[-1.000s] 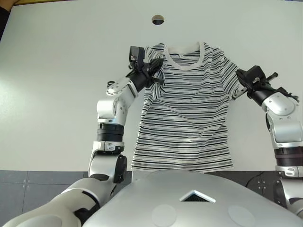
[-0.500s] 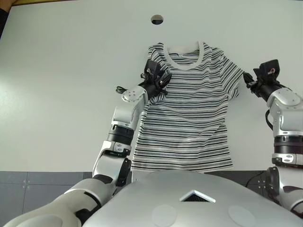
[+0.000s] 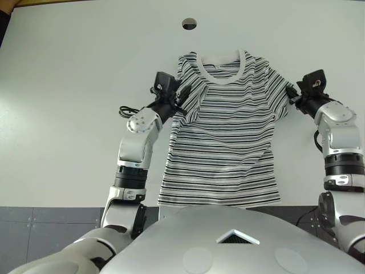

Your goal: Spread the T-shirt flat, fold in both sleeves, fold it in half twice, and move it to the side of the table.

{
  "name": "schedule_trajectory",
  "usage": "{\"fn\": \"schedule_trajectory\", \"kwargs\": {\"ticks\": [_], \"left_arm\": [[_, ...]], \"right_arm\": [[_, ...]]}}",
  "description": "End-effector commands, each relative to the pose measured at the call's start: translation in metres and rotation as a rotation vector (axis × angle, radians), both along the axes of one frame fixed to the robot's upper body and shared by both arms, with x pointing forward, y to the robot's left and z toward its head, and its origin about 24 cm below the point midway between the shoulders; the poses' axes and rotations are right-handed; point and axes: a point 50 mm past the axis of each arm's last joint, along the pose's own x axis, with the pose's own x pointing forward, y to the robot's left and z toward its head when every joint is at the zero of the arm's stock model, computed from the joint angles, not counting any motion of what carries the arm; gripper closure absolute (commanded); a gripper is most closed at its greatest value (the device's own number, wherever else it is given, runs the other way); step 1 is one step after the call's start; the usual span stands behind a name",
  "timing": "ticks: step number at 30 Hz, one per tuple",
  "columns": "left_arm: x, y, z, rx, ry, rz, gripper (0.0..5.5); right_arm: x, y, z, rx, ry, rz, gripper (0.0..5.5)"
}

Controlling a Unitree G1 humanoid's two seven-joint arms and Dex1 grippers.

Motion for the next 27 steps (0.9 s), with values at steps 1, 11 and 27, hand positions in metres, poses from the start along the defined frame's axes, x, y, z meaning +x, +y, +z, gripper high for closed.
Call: {"fn": "schedule_trajectory", "kwargs": {"ticks": [1,11,27], "left_arm": [[0.004,0.015,0.016,-0.012,-0.106,0.073,3.81],[-0.006,0.032,0.012,0.097,-0.166,0.108,4.90],[-0.010,0.041,-0.013,0.220,-0.143,0.174,5.38]], "right_arm": [[-0.006,0.002,-0.014,-0.009,0.070,0.013,4.73],[-0.001,0.014,0.008,0.019,-0.054,0.055,5.40],[-0.011,0.092,0.037,0.050,-0.124,0.313,5.40]]}}
